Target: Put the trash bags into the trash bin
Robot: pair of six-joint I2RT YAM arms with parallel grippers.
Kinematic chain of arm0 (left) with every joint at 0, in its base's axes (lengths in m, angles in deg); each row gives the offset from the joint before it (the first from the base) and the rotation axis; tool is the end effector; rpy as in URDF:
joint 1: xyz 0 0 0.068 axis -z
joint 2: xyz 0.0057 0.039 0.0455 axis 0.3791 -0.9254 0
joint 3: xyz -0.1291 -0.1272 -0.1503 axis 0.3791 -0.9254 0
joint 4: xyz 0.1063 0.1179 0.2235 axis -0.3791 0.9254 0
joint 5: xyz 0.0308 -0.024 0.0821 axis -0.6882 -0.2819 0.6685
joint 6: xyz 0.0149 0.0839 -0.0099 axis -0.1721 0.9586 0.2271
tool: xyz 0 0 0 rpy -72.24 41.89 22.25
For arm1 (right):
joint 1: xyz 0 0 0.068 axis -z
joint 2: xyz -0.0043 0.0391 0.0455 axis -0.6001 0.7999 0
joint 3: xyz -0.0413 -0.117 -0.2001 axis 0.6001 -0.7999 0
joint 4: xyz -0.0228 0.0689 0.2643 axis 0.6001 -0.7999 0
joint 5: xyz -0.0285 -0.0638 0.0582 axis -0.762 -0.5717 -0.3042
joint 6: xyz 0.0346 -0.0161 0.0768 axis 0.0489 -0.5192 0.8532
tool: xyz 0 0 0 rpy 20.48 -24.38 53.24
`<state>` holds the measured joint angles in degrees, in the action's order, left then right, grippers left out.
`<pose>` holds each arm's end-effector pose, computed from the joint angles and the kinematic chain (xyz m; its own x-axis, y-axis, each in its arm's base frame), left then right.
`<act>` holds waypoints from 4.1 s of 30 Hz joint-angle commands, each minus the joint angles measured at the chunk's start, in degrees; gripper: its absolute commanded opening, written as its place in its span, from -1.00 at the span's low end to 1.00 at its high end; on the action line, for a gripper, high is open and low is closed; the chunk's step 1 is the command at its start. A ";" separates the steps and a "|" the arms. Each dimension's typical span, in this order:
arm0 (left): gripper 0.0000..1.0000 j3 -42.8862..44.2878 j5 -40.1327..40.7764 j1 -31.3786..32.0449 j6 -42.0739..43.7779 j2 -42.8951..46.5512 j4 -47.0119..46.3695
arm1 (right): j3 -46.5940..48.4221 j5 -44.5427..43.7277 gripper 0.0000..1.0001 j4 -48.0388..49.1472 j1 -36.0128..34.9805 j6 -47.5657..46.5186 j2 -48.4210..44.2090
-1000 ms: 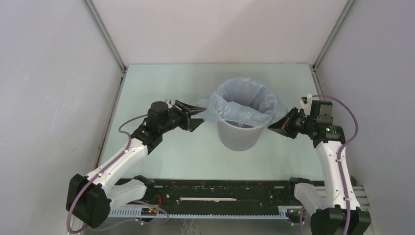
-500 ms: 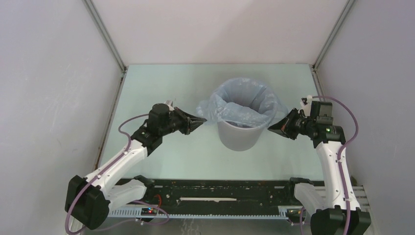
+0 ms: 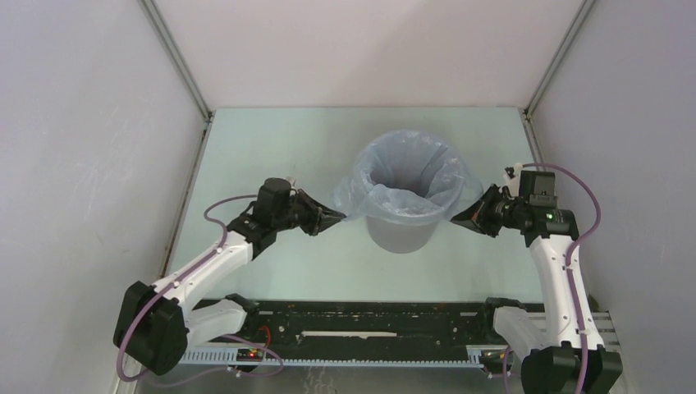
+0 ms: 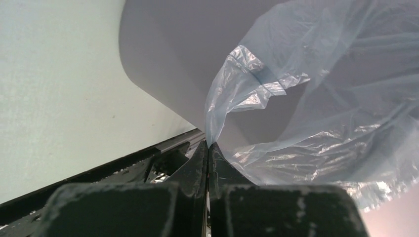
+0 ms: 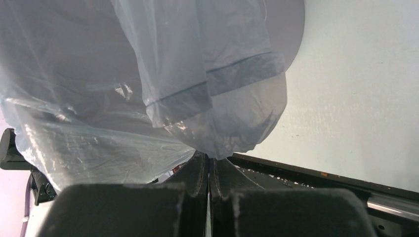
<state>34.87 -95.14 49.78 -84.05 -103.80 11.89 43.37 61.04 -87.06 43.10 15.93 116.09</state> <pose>0.2479 -0.1622 0.1812 -0.7612 -0.6366 0.1235 -0.4042 0.3169 -0.8580 0.2320 0.0178 0.2432 -0.7997 0.5328 -0.2766 0.2046 0.6751 0.7088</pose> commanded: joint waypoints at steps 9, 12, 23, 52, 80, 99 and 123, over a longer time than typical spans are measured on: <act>-0.99 2.32 -3.25 -0.44 9.21 -11.05 -0.17 | 1.36 -1.16 -1.00 2.33 0.00 -4.91 4.43; -0.99 4.20 -3.63 -0.44 10.66 -12.60 -0.57 | 1.36 -0.19 -1.00 2.98 0.02 -6.51 5.59; -0.76 8.05 -6.09 0.27 14.69 -17.70 -0.70 | 6.33 -4.72 -0.42 -5.29 0.45 -10.60 4.87; -0.71 13.76 -12.64 -0.96 19.62 -24.88 2.03 | 15.48 4.38 -0.82 11.68 8.71 -15.26 25.89; -0.78 14.07 -12.50 1.05 16.36 -27.68 -3.84 | 2.18 17.95 -0.53 25.55 5.61 -3.62 37.87; -0.62 10.99 -11.71 1.15 17.74 -23.40 -2.14 | 51.58 -29.93 0.71 -11.51 -11.86 -17.96 23.02; -0.59 14.44 -13.21 1.06 21.37 -25.55 0.47 | 22.85 -37.13 0.15 15.36 -40.26 -15.79 39.77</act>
<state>47.02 -106.98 50.55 -65.49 -129.20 10.73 68.72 26.81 -81.97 3.84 -3.13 153.60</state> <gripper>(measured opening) 0.203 0.574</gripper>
